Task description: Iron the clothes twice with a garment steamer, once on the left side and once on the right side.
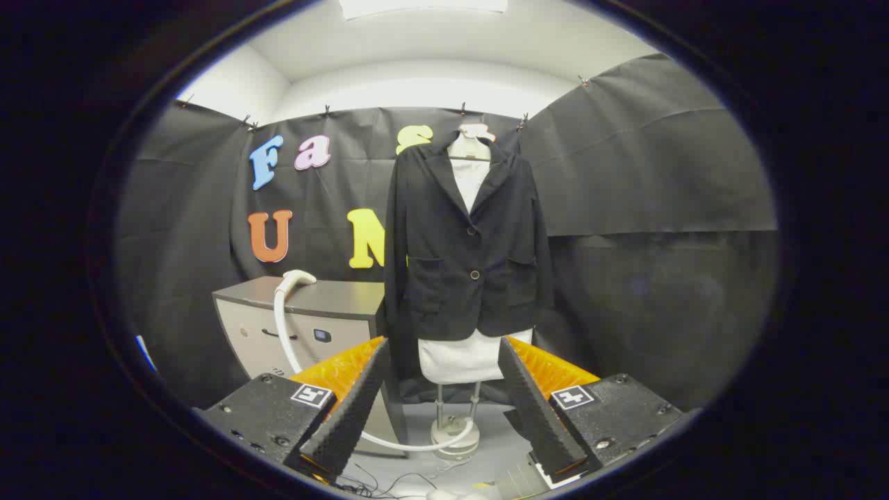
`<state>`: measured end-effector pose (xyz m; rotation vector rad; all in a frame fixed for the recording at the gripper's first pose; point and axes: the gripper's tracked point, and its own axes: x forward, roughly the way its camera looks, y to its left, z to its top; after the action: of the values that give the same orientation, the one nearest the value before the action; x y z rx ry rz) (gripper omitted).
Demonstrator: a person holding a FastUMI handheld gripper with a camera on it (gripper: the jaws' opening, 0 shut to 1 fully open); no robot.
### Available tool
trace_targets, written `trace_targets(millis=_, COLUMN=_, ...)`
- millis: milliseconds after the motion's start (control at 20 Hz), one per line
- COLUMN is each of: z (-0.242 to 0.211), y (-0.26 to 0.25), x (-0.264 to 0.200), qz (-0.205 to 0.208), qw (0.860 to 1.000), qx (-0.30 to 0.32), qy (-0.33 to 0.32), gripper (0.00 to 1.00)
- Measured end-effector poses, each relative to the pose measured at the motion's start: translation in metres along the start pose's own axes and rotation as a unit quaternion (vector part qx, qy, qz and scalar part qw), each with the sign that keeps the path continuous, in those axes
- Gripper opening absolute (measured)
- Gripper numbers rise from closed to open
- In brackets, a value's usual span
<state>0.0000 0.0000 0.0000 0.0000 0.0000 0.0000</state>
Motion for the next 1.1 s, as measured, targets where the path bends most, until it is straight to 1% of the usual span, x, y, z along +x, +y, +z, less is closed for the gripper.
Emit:
trace_targets(millis=350, z=0.0022, y=-0.0008, x=-0.0030, qz=-0.005, qw=1.000, qx=0.004, qy=0.000, gripper=1.00)
trace_targets(millis=800, z=0.0015, y=-0.0008, x=-0.0024, qz=0.002, qw=1.000, qx=-0.005, qy=0.008, gripper=1.00)
trace_targets(millis=1100, z=0.0042, y=-0.0017, x=-0.0017, qz=0.004, qw=1.000, qx=0.005, qy=0.004, gripper=1.00)
